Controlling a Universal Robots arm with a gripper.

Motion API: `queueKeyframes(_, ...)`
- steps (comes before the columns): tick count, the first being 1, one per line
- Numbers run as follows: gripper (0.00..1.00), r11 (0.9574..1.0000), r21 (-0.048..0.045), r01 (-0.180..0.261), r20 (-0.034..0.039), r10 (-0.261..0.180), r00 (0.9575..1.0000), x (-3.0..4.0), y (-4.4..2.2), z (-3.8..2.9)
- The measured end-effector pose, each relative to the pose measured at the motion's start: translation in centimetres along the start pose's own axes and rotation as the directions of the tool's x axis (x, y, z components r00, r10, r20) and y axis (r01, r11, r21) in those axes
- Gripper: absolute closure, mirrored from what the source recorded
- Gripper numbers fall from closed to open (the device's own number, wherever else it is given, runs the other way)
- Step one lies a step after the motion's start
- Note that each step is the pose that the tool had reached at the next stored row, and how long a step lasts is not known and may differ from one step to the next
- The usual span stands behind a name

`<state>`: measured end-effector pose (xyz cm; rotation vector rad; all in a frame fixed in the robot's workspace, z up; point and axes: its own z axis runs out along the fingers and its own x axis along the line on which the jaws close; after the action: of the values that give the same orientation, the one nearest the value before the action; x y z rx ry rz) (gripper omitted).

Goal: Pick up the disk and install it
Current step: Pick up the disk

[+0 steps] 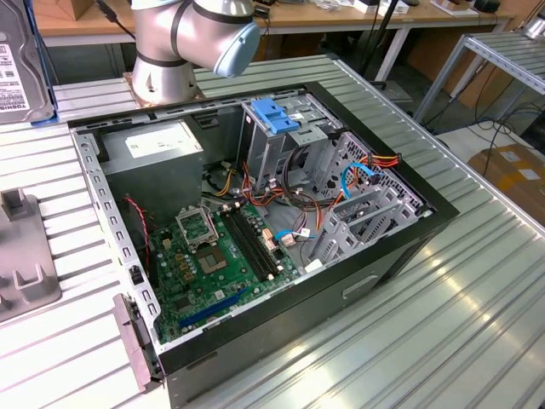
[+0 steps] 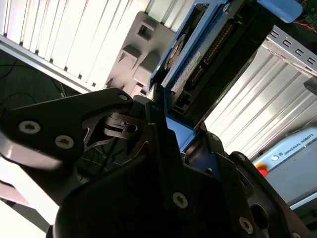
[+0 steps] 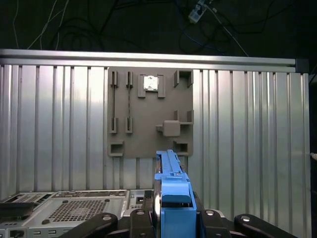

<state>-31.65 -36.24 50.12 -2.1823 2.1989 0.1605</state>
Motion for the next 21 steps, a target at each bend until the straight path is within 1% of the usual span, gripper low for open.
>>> queueKeyframes(13, 0.63, 1.0000, 0.0001, 0.000, 0.0000, 0.000, 1.0000, 0.17, -0.89, -0.05)
queueKeyframes(21, 0.63, 1.0000, 0.0000, 0.000, 0.0000, 0.000, 1.0000, 0.30, -1.58, -0.09)
